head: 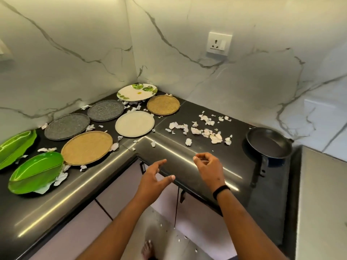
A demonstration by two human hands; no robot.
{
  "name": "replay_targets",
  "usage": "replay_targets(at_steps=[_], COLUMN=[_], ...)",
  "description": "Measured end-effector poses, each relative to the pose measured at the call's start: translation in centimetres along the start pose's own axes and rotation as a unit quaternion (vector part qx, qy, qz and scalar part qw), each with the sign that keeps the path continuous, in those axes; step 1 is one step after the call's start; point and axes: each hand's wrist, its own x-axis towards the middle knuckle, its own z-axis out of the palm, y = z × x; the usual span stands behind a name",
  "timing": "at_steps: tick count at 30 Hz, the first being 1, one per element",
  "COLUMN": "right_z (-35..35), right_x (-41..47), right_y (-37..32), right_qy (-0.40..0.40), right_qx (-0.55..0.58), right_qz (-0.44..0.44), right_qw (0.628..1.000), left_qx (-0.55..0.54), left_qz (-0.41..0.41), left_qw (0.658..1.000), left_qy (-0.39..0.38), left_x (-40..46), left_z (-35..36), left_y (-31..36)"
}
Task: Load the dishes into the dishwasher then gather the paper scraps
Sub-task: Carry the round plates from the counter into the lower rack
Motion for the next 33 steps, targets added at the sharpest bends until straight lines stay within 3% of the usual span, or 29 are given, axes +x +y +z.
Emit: replay_targets(at_steps=[9, 24, 33], right_z=[6.8, 20.3, 25.4], right_x=[10.5, 24.3, 28.4], right_y=[-1.7, -6.6, -6.9], right_qy=[-0.052, -0.159, -0.196], right_qx=[-0.046, -0.14, -0.208], right_qz=[-0.013, 0.042, 0.057], right_qw=[0.998, 0.976, 0.957], left_qx=[-0.06, -0.071, -0.01], left_qz=[-0.052, -0.093, -0.175], left_qw=[0.996, 0.971, 0.966], left_qy=[0.04, 0.206, 0.192], left_x=[11.5, 28.7, 32.6], left_z=[-4.4, -16.8, -18.7], left_y=[-4.2, -9.3, -12.7])
